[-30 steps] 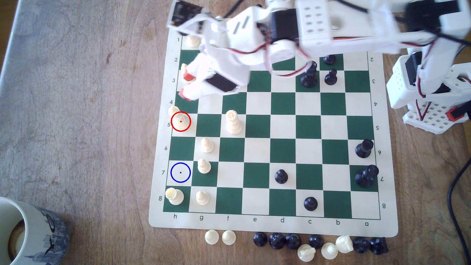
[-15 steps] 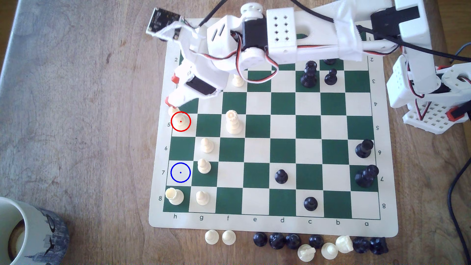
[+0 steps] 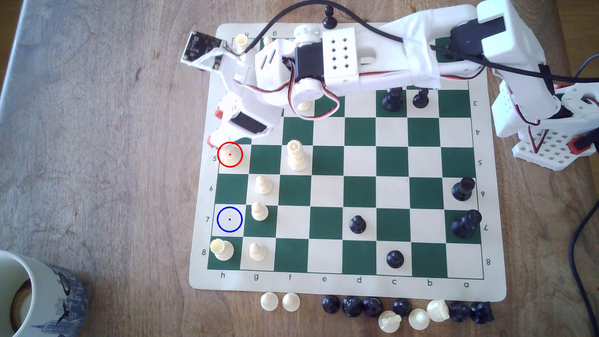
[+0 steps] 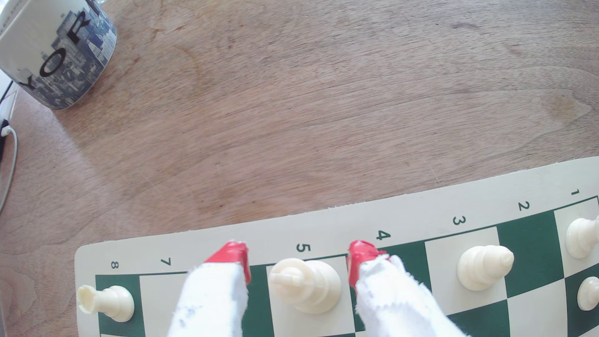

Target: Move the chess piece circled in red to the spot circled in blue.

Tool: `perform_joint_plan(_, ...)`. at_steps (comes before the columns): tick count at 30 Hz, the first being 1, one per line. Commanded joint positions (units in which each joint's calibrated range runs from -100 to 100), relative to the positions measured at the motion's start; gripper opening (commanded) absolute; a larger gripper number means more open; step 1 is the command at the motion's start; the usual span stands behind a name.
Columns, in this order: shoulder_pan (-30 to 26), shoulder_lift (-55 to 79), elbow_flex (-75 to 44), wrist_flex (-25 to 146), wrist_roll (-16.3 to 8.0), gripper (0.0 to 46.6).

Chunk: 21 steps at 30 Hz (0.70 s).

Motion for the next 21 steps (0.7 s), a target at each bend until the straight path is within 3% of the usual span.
perform_joint_plan(1,-0.54,-1.81,-6.18,-1.54,-0.34,16.7)
perform_joint_plan(21,-1.47,1.93,-5.82,-1.14,-0.39,15.2)
